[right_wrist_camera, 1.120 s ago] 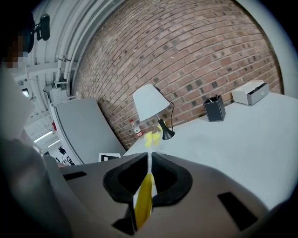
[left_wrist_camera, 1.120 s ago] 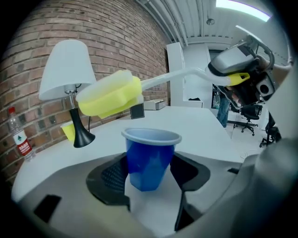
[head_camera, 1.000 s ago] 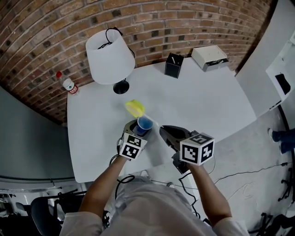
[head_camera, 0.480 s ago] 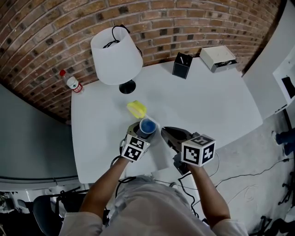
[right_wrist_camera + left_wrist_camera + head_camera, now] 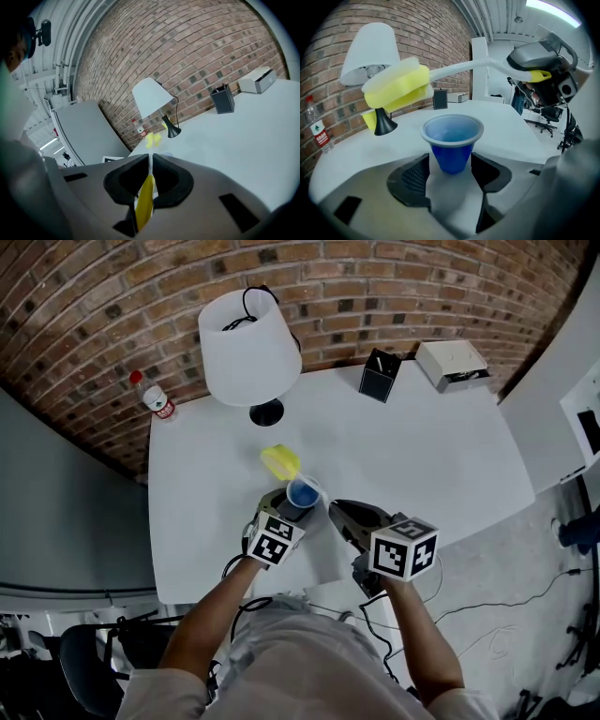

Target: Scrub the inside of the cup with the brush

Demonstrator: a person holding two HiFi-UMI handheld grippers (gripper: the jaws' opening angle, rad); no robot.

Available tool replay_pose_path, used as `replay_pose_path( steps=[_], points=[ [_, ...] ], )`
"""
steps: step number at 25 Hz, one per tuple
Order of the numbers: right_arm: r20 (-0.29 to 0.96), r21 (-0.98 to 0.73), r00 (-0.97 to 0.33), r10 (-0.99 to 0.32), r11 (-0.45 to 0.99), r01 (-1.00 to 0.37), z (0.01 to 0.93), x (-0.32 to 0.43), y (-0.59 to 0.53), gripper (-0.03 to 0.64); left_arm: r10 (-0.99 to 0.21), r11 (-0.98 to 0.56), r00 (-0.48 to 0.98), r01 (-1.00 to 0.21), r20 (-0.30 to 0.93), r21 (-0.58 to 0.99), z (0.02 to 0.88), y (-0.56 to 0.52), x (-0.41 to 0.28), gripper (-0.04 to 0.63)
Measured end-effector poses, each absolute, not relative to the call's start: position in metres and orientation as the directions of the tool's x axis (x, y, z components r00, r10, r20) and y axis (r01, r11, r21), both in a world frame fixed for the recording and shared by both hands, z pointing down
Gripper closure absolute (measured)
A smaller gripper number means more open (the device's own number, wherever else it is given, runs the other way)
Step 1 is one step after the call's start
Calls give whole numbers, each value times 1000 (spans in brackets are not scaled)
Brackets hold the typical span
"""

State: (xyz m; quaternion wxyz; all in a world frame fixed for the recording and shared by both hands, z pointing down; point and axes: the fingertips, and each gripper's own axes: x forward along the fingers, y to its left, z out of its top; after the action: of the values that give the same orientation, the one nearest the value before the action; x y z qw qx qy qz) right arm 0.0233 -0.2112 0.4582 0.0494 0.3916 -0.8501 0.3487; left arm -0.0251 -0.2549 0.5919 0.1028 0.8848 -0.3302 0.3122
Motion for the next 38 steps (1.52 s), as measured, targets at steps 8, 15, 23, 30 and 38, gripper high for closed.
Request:
replay_pose_path(
  steps=[8, 15, 23, 30, 38],
  points=[
    [377, -524, -689, -618, 471, -709, 462, 21, -202, 592, -560, -721, 544, -692, 625, -44, 596, -244, -40, 330],
    [399, -432, -678, -618, 526, -733, 457, 17, -194, 592, -627, -649, 498, -759, 599, -48, 581, -233, -55, 342],
    [403, -352, -686, -606, 589, -727, 450, 15, -181, 592, -723, -567, 466, -822, 509, -52, 536, -214, -55, 374],
    [408, -237, -659, -632, 624, -744, 440, 21, -170, 592, -806, -472, 422, -882, 415, -18, 491, -195, -51, 492],
    [377, -180, -634, -675, 618, -765, 426, 32, -158, 592, -853, -405, 380, -914, 357, 3, 463, -173, -44, 578]
  ],
)
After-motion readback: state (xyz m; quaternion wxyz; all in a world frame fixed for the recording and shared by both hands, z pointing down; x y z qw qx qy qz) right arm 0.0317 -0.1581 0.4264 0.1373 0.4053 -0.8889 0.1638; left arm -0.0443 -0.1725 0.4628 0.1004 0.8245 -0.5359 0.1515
